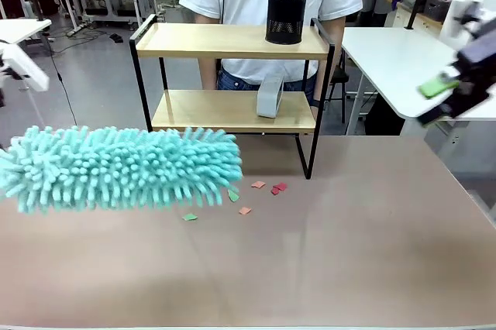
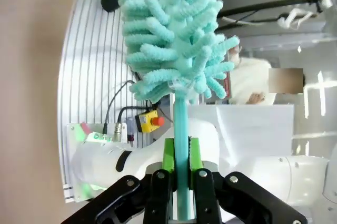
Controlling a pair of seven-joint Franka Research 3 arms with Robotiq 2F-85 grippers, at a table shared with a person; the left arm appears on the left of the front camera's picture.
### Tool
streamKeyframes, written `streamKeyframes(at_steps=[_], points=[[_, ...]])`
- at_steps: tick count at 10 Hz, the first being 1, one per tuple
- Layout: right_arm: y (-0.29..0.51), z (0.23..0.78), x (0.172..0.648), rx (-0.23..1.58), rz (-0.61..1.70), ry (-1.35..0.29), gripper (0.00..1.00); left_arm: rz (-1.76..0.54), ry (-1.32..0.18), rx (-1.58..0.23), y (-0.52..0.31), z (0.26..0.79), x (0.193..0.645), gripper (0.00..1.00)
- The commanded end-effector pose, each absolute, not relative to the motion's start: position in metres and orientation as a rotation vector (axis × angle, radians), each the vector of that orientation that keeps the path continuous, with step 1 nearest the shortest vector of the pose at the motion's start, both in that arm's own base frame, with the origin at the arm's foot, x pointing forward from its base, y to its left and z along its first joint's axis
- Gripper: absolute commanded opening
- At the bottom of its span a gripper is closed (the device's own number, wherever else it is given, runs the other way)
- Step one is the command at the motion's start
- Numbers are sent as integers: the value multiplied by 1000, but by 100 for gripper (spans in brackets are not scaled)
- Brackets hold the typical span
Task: Clean the shelf.
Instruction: Hand the Duster back to the human.
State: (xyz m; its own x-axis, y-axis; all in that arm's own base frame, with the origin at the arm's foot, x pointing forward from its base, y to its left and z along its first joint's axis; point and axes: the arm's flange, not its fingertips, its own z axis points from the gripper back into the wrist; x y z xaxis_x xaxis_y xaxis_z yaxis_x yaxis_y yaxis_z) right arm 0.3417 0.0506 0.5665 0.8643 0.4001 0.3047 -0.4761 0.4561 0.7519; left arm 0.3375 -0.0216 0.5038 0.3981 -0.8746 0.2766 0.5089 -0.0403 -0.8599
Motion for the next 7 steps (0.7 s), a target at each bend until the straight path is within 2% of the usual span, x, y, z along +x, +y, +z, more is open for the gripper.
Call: streamKeyframes(at_steps=[1, 3, 7], points=[[100, 563, 387, 969, 724, -34, 100, -1362, 481, -1037, -51, 538, 342, 12], [160, 539, 389, 998, 872, 80, 100, -1479, 587, -989, -85, 542, 342, 12], [243, 529, 336, 987, 772, 32, 100, -1497, 531, -925, -133, 555, 349, 12]])
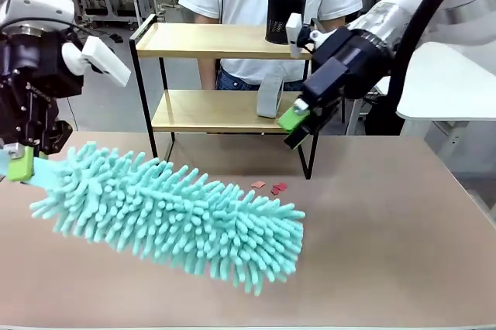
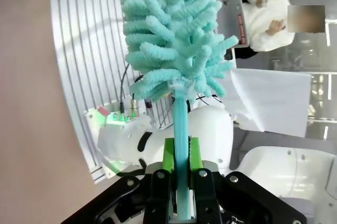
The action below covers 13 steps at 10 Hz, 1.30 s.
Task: Clean the shelf.
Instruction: Hand the Duster back to the human.
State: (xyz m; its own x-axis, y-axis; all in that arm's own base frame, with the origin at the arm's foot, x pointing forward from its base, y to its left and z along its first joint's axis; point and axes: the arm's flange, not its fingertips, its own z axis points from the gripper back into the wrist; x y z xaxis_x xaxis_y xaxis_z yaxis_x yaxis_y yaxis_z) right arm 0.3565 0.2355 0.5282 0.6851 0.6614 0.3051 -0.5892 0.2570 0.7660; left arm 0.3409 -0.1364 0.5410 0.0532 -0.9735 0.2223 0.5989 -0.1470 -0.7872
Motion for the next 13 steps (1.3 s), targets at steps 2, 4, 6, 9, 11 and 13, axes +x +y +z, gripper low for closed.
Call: streamKeyframes(at_steps=[2, 4, 6, 9, 11, 13], points=[[270, 522, 296, 1023, 754, 62, 100, -1426, 473, -899, -138, 556, 358, 12], [284, 521, 274, 1085, 821, 91, 100, -1406, 484, -938, -139, 550, 374, 12], [286, 515, 277, 1079, 791, 64, 100, -1396, 452, -997, -140, 551, 385, 12], [290, 511, 283, 1101, 805, 115, 100, -1401, 440, -1039, -137, 552, 387, 12], [287, 511, 285, 1109, 815, 124, 100, -1397, 449, -1041, -136, 552, 387, 12], [285, 510, 283, 1111, 873, 161, 63, -1406, 464, -1036, -135, 551, 387, 12]])
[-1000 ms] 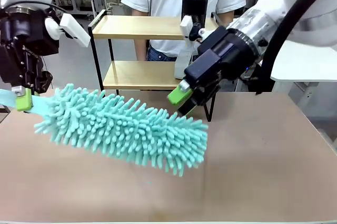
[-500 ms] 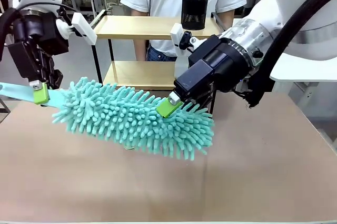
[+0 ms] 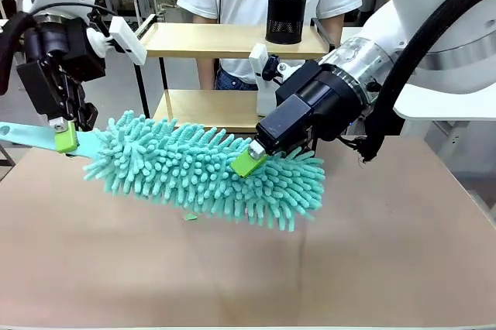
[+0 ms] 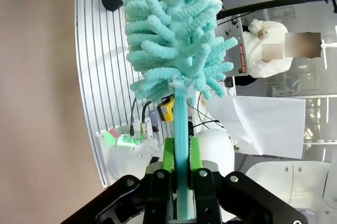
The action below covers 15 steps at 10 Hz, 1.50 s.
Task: Clean the shelf.
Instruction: Hand the Duster back to the human.
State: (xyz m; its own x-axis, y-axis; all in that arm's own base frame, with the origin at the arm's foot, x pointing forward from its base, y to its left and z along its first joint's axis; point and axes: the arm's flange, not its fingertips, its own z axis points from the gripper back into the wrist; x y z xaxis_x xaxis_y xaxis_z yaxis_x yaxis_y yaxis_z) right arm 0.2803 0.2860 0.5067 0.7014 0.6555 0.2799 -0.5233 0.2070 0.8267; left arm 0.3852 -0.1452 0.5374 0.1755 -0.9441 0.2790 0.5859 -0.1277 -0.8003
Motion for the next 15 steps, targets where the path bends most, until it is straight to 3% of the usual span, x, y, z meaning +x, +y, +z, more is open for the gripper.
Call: streamKeyframes(at_steps=[1, 2, 3, 5, 6, 7, 10, 11, 12, 13, 14, 15], points=[[283, 510, 282, 1107, 877, 169, 43, -1407, 473, -1029, -136, 551, 386, 12], [283, 510, 282, 1099, 875, 158, 6, -1404, 475, -1018, -136, 550, 385, 12], [282, 510, 282, 1108, 875, 155, 0, -1405, 487, -1013, -136, 549, 384, 12], [280, 510, 283, 1099, 876, 141, 0, -1404, 506, -996, -137, 546, 384, 12], [280, 509, 283, 1090, 875, 144, 6, -1403, 512, -991, -136, 545, 383, 12], [280, 510, 283, 1090, 877, 145, 0, -1401, 519, -987, -136, 545, 383, 12], [281, 509, 284, 1095, 885, 168, 0, -1395, 532, -978, -136, 544, 382, 12], [280, 509, 284, 1093, 885, 171, 0, -1387, 553, -989, -136, 544, 382, 19], [280, 509, 284, 1095, 884, 174, 0, -1418, 579, -960, -137, 543, 381, 69], [280, 510, 284, 1092, 884, 173, 0, -1403, 571, -962, -137, 543, 381, 76], [280, 510, 285, 1090, 884, 178, 0, -1392, 554, -962, -136, 544, 381, 100], [280, 509, 284, 1091, 888, 187, 0, -1391, 541, -970, -133, 546, 381, 100]])
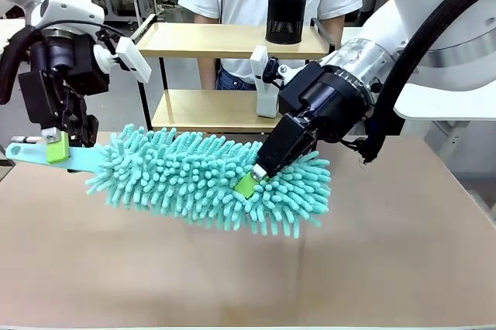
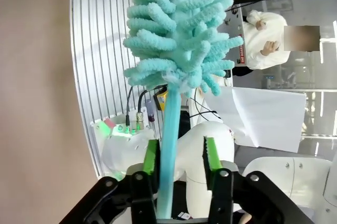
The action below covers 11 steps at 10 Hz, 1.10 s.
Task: Clean the shelf.
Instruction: Hand the Duster back to the human.
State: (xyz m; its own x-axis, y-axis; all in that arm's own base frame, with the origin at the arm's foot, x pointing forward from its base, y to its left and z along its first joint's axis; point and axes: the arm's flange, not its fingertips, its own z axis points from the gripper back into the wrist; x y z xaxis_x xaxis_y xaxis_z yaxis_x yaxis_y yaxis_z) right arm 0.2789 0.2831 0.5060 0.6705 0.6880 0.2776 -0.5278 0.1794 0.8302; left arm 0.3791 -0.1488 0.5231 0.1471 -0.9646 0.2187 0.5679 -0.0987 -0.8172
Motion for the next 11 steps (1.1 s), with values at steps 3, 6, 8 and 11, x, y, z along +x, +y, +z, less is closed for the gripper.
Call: streamKeyframes(at_steps=[3, 6, 8, 11], points=[[272, 512, 285, 1100, 884, 185, 0, -1330, 421, -998, -104, 555, 378, 100], [226, 537, 290, 1139, 863, 219, 0, -923, 38, -1154, 6, 554, 384, 100], [144, 589, 288, 1201, 798, 42, 0, -566, -327, -1245, 90, 539, 366, 100], [34, 642, 267, 1326, 667, -432, 0, -296, -461, -1499, 137, 481, 374, 100]])
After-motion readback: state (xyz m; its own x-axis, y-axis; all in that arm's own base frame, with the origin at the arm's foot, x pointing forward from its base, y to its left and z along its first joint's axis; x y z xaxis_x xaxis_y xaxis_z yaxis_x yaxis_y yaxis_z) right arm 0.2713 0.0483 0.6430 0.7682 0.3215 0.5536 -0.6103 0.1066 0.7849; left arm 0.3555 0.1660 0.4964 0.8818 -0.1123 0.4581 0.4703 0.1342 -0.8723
